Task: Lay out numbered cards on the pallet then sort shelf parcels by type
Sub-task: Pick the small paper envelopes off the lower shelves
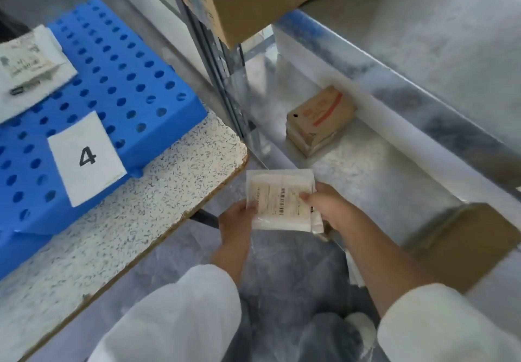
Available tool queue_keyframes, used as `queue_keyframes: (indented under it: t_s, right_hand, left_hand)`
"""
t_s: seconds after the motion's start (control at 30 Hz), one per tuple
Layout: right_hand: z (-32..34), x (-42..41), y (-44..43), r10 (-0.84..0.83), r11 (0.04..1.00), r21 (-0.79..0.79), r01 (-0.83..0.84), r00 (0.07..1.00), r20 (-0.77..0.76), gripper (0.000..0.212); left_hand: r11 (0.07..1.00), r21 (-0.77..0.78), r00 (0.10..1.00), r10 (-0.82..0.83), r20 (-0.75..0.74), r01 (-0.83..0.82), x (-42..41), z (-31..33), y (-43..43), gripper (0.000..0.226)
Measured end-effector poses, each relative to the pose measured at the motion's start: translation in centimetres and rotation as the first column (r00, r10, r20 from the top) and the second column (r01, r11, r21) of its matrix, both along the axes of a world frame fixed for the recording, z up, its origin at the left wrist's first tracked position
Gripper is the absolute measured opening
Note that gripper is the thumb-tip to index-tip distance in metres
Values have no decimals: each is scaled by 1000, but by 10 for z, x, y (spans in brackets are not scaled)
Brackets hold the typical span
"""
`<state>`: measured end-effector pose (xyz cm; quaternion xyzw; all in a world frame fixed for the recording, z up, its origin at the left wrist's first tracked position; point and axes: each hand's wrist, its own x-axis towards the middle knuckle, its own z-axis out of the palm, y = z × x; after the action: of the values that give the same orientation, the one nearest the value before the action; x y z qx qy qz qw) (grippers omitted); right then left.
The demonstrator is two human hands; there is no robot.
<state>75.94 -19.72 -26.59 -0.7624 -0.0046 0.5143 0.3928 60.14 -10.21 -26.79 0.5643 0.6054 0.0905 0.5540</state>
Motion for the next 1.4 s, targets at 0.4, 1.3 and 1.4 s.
queue_keyframes:
  t_s: [0.4,1.3,1.4]
  right_hand:
    - [131,-28,-68,-204,973,-112,203,979,-1,27]
    - [386,-125,37,113,921,351,-168,978,173,46]
    - [410,-137,71,185,889,370,-271,950,250,48]
  left_hand:
    - [928,-39,926,-373,-55,371,-3,136,-22,32]
    - [971,234,922,-52,383,-42,-171,390,11,12]
    - [967,242,920,-20,392,-82,-191,406,27,14]
